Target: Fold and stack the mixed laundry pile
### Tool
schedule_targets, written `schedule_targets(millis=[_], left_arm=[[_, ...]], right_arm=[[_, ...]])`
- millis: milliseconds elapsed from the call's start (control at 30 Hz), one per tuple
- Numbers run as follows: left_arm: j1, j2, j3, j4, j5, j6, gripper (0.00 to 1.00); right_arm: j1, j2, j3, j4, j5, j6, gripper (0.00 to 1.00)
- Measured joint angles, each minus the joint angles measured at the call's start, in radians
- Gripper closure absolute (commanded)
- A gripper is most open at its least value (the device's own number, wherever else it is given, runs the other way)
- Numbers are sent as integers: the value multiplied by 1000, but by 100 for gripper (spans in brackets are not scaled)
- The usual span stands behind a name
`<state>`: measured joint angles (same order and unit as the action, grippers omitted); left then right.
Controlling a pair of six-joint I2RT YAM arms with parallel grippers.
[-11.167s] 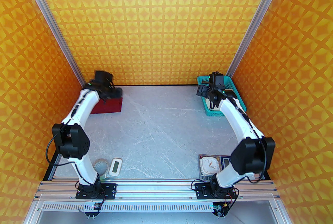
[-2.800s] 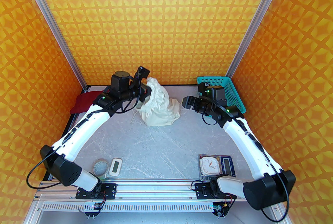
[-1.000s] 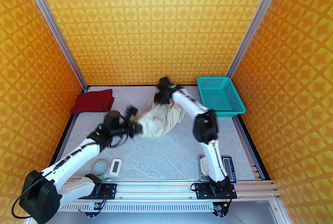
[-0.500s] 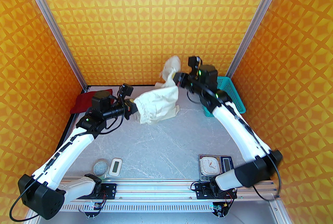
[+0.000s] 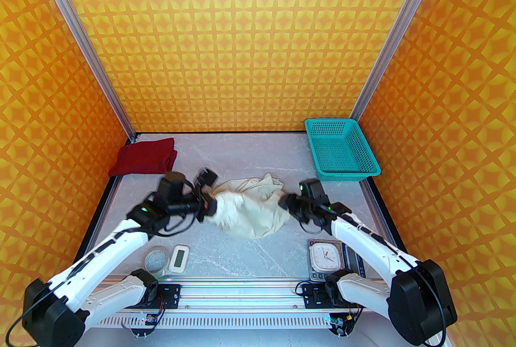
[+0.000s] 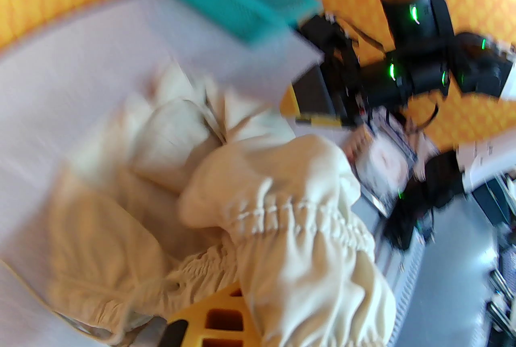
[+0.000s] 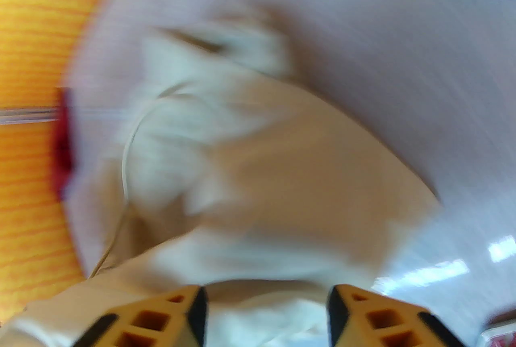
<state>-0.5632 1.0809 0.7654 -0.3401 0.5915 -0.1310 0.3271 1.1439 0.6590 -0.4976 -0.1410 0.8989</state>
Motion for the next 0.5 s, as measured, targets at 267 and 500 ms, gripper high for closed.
schedule_targets(millis=[267, 500], left_arm=[[-24, 0, -39, 0, -2, -22, 100], [-25, -16, -53, 13, -2, -26, 100]], right_arm=[[-95, 5, 71, -69, -73, 68, 22], [-96, 77, 13, 18, -156, 188, 21]])
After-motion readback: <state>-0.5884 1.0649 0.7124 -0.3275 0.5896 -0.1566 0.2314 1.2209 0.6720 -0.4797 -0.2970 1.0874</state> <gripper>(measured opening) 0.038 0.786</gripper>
